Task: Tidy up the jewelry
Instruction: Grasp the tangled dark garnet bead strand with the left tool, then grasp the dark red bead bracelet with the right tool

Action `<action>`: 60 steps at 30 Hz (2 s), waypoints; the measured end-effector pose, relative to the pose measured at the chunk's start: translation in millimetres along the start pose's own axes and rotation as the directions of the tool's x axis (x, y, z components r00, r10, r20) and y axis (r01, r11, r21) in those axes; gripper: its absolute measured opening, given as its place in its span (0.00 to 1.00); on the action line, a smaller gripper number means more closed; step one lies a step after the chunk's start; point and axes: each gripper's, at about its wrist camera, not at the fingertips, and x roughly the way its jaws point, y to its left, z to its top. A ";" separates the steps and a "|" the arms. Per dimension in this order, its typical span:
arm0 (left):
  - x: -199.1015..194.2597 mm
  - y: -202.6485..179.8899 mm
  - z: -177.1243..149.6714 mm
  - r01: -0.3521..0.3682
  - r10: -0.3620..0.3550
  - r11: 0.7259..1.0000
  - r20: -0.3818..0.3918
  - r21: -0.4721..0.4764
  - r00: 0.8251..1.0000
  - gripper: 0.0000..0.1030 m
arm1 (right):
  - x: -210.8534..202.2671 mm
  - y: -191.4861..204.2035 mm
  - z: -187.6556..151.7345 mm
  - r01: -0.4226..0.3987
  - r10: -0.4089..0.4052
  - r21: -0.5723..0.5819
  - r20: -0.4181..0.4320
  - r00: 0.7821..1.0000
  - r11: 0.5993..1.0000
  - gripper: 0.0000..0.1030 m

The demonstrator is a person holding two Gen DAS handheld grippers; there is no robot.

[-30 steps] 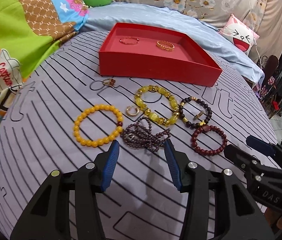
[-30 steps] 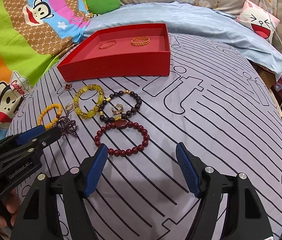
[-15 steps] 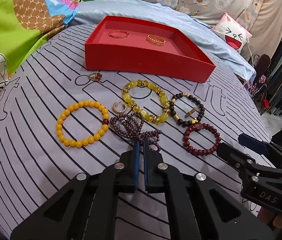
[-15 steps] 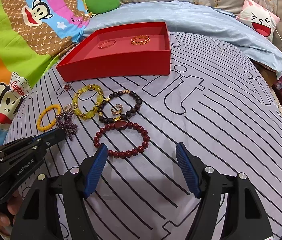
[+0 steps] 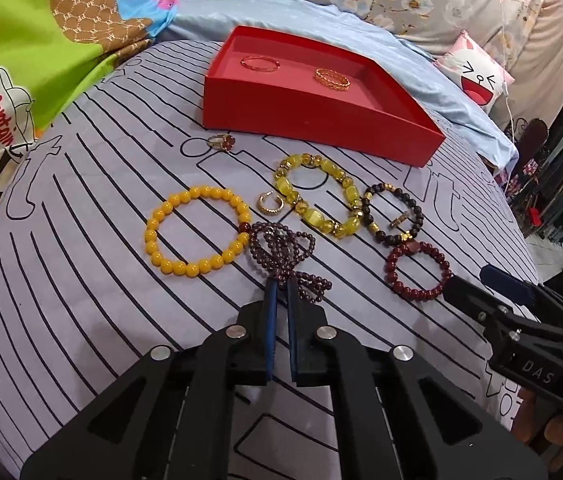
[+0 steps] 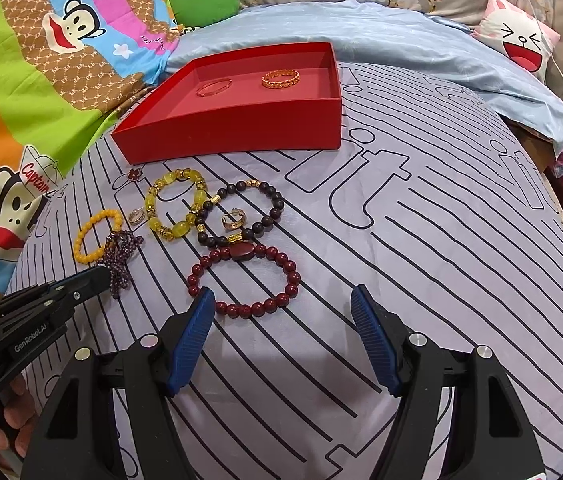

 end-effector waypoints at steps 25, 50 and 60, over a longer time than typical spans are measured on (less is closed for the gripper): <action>1.4 -2.0 10.1 0.024 -0.024 0.999 0.013 -0.024 1.000 0.03 | 5.5 1.4 2.2 -0.009 0.009 0.000 -0.012 1.000 1.000 0.66; 6.7 -3.8 7.3 -0.006 0.006 1.000 -0.001 0.011 1.000 0.03 | 24.7 3.2 8.5 0.049 -0.049 -0.071 0.003 0.999 0.996 0.21; 0.2 -5.2 10.7 0.012 -0.012 1.000 -0.002 0.012 1.000 0.03 | 12.7 -2.9 11.1 -0.012 0.012 -0.014 0.007 1.000 1.000 0.08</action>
